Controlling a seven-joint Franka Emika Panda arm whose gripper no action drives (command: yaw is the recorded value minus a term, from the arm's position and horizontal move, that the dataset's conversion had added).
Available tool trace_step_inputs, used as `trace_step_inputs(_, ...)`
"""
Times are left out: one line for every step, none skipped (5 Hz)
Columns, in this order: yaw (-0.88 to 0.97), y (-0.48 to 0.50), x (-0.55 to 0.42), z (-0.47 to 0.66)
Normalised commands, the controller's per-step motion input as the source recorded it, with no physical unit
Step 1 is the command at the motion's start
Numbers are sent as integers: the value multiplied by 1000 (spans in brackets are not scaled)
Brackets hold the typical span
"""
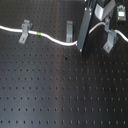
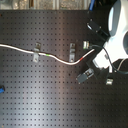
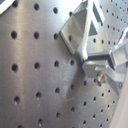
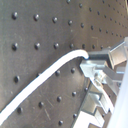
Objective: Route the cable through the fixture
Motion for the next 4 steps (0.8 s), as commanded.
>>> trace_step_inputs(-40,3,79,-248)
trace_step_inputs(-123,-13,114,-425)
trace_step_inputs(-231,-93,92,-456)
trace_step_inputs(-363,42,60,-432)
